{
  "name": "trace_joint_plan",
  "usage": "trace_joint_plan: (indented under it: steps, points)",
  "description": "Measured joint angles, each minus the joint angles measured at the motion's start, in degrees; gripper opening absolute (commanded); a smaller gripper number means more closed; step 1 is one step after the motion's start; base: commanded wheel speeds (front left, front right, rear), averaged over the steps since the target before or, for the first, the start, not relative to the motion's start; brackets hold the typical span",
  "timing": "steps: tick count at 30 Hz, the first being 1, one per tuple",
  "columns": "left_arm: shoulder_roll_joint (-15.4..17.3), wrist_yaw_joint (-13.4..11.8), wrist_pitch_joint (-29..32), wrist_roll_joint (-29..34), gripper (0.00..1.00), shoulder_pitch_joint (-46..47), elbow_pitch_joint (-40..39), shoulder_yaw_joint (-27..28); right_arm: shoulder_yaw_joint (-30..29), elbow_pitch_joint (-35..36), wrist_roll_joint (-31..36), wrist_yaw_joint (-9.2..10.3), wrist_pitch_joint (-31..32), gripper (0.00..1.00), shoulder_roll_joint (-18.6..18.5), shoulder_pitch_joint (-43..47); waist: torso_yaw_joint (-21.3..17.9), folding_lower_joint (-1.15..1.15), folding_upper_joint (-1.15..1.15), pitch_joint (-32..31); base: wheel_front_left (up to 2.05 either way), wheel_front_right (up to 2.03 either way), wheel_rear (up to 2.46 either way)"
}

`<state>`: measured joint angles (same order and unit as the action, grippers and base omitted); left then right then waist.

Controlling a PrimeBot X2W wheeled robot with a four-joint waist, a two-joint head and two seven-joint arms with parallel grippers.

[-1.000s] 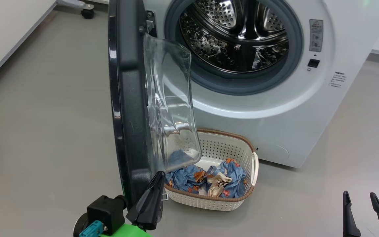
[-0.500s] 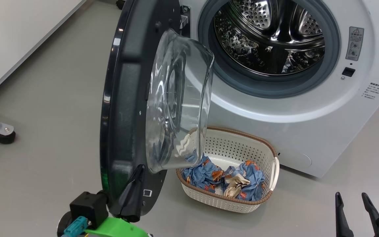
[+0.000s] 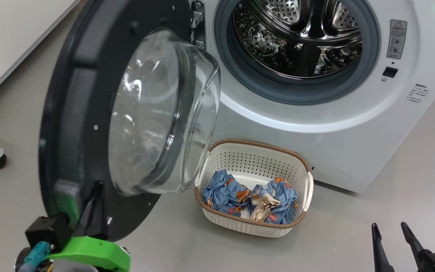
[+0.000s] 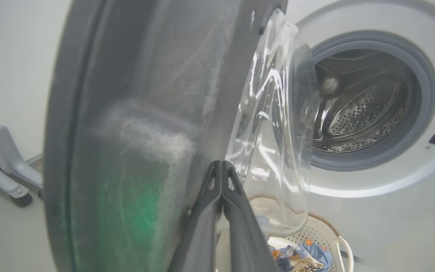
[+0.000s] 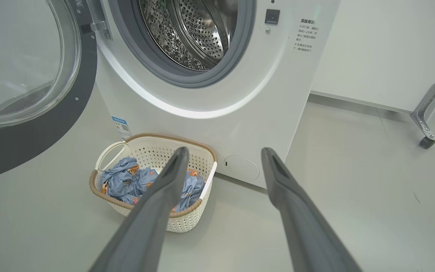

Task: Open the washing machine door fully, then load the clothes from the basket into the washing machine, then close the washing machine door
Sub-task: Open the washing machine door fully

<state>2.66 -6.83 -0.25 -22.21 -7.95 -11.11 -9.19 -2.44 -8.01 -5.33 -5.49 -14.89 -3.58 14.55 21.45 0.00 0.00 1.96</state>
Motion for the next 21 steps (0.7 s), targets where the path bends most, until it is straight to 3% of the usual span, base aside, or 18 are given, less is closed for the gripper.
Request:
trace_joint_plan:
  steps: [21]
  points:
    - [-0.9, 0.0, -7.0, 5.8, 0.00, 8.3, 17.2, 18.6, -0.5, -1.6, 0.4, -0.52, 0.0, 1.00, 0.0, 0.0, -7.5, 0.00, 0.00, -1.6, 0.00, 0.00, 0.00]
